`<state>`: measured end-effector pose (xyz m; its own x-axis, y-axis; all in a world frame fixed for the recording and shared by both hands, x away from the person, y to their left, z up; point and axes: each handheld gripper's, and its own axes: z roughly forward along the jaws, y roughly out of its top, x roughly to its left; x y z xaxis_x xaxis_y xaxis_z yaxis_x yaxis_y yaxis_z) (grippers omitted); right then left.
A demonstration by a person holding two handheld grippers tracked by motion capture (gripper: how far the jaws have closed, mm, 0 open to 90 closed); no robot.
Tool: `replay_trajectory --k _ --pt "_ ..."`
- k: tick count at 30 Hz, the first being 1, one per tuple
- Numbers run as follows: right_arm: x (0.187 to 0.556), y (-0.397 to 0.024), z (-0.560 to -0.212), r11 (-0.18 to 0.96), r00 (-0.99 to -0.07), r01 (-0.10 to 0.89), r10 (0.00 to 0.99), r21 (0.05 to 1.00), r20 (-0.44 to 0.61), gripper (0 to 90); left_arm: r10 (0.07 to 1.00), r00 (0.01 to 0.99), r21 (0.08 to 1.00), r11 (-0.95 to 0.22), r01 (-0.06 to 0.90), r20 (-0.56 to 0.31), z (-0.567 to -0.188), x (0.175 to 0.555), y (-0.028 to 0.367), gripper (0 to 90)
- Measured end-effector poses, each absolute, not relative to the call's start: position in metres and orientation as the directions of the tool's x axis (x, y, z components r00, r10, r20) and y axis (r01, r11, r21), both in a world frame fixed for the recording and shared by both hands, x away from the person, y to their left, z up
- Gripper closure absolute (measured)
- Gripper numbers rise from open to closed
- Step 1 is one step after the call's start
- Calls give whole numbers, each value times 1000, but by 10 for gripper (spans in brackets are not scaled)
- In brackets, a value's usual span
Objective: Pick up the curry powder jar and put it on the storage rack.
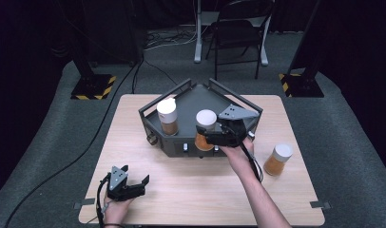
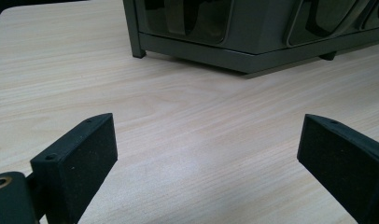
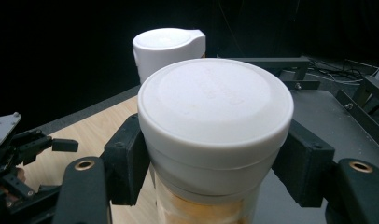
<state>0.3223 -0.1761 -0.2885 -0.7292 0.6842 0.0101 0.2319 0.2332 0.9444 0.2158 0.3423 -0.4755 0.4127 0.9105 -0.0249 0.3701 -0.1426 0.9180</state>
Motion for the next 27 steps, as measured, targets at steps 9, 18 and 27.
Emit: replay_trajectory --k 9,18,27 --pt "329 -170 -283 226 -700 231 714 946 0 330 910 414 917 -143 371 -26 -475 216 342 48" --pt "343 -159 -280 221 -662 257 749 941 5 330 910 414 916 -142 374 -28 -475 217 343 48" --pt "352 -144 -277 229 -629 277 777 933 -4 330 908 418 916 -146 373 -25 -475 217 343 48"
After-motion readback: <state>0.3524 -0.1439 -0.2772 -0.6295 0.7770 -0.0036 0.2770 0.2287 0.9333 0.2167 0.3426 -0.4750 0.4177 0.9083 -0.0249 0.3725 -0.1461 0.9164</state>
